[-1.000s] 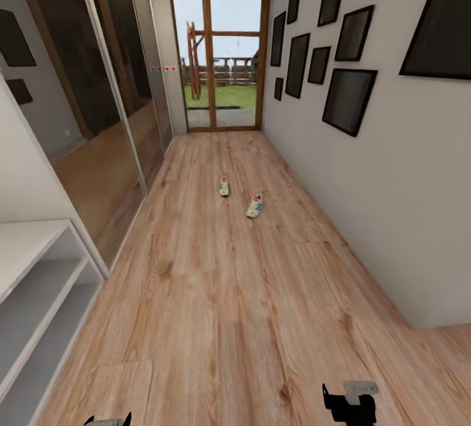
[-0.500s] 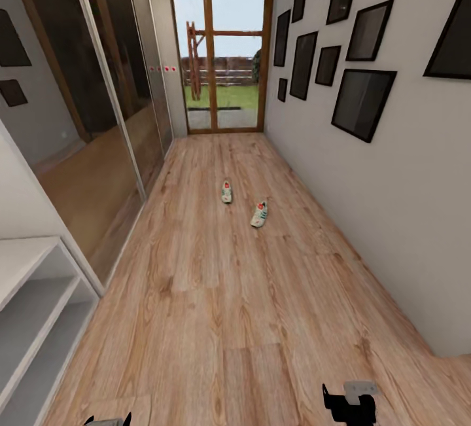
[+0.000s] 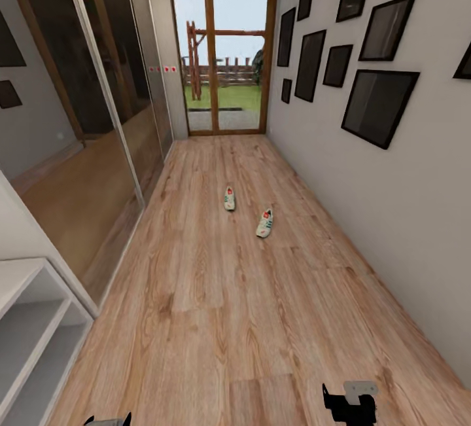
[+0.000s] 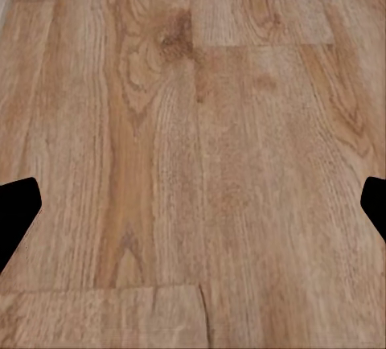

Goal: Pick up the two gym shoes and the two sandals from the corridor floor and place them onto the hallstand (shoe rack) in the corridor, making sure they are on the rack and not on the floor. Arrange them so the two gym shoes are next to each other and the two sandals are next to each other.

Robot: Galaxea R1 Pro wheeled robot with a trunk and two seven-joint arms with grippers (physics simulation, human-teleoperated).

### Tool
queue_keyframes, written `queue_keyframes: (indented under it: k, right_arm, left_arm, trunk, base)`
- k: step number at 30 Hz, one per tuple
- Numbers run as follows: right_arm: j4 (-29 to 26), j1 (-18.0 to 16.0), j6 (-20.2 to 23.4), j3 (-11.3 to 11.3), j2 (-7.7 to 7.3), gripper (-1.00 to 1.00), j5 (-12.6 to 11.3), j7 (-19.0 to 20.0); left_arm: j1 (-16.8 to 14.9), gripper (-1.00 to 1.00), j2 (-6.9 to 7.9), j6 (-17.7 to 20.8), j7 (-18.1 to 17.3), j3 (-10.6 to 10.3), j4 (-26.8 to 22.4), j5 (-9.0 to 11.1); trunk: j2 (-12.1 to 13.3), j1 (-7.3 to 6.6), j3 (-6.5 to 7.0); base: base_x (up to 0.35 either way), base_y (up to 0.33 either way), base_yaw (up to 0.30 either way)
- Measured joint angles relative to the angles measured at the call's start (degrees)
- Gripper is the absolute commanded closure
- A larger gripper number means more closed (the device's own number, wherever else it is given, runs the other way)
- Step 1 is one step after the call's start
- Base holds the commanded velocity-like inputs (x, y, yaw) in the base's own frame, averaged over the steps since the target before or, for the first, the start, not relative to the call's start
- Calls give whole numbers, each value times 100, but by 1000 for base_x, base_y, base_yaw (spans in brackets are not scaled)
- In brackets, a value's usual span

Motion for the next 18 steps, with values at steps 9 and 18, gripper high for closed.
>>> queue_keyframes:
  k: [9, 18]
  right_arm:
    - [0, 0, 7, 0, -1, -100, 0, 0]
    - [0, 0, 8, 0, -1, -100, 0, 0]
  left_arm:
    - [0, -100, 0, -2, 0, 0, 0, 0]
    - [0, -100, 0, -1, 1, 0, 0, 0]
  trunk:
    - [0, 0, 0]
    - [0, 0, 0]
  base:
    - [339, 96, 0]
    - [339, 96, 0]
